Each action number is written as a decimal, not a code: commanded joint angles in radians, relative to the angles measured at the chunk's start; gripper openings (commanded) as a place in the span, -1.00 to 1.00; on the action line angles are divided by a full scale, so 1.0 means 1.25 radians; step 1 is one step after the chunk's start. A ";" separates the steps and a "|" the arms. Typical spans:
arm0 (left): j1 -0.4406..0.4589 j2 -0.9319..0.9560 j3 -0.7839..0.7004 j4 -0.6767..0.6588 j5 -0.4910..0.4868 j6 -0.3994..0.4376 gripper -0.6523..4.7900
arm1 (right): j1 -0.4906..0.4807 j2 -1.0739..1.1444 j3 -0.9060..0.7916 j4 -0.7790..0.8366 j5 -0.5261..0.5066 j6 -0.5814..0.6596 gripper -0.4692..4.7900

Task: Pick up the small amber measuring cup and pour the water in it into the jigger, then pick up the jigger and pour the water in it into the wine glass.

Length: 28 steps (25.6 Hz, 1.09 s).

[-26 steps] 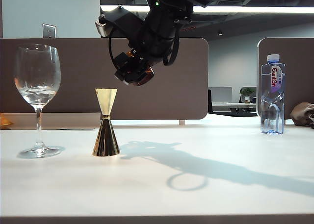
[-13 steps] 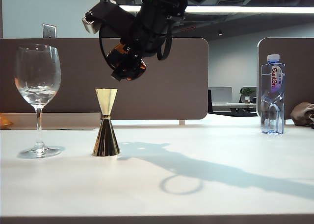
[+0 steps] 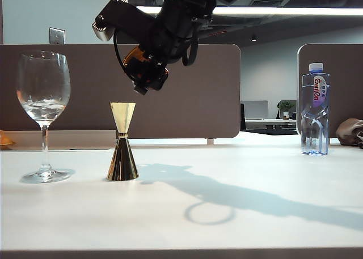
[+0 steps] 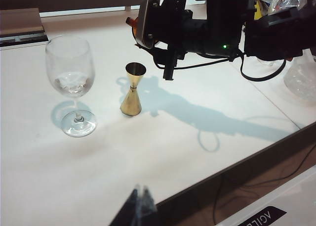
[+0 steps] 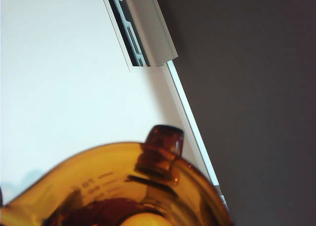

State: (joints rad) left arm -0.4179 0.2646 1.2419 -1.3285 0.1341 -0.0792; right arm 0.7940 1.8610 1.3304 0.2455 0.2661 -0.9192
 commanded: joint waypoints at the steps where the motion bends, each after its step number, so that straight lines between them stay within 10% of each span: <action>1: 0.000 0.001 0.002 0.005 0.000 0.000 -0.77 | 0.001 -0.005 0.005 0.023 0.001 -0.042 -0.67; 28: 0.000 0.001 0.002 0.005 0.000 0.000 -0.77 | -0.001 -0.005 0.005 0.035 0.004 -0.217 -0.67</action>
State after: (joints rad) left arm -0.4179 0.2646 1.2419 -1.3285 0.1341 -0.0792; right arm 0.7937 1.8610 1.3300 0.2577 0.2665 -1.1740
